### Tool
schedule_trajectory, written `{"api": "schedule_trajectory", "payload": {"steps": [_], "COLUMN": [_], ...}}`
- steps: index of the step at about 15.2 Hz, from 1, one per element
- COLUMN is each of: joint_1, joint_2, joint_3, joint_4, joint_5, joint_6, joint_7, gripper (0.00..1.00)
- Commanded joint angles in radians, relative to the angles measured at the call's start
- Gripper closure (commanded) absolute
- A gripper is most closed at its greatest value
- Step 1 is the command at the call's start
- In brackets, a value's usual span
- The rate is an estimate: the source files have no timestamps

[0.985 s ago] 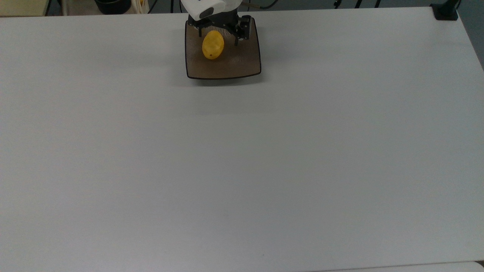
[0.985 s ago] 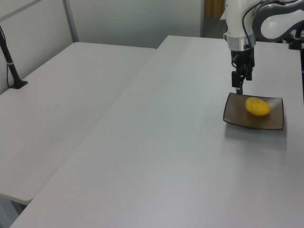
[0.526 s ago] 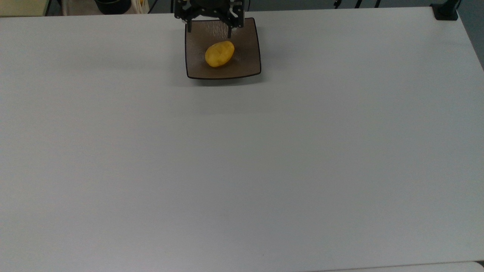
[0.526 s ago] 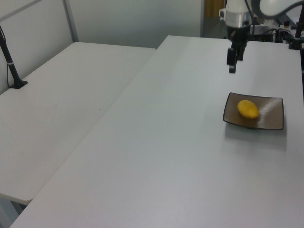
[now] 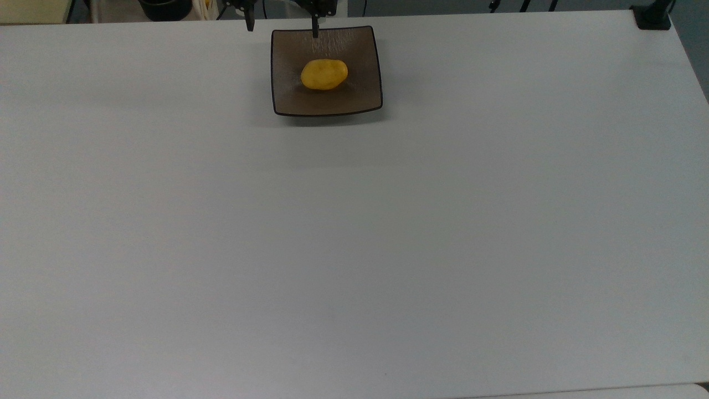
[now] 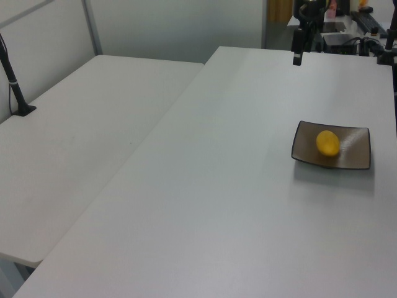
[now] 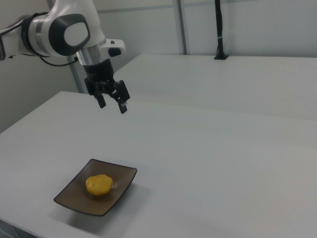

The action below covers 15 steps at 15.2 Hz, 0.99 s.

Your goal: Put potatoes on a ceramic plate

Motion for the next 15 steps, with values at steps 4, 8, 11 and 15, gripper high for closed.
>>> {"api": "schedule_trajectory", "payload": {"steps": [4,8,11,15], "joint_1": [0.005,0.006,0.008,0.008], "joint_2": [0.082,0.075,0.074,0.071], "joint_3": [-0.008,-0.014,-0.014,-0.02], "joint_4": [0.084,0.071,0.058,0.047], "joint_5": [0.044,0.042,0.042,0.042], "joint_6": [-0.022,0.015,0.026,0.054], "joint_7": [-0.019,-0.007,-0.007,-0.009], "gripper": [0.0,0.0,0.0,0.0]}}
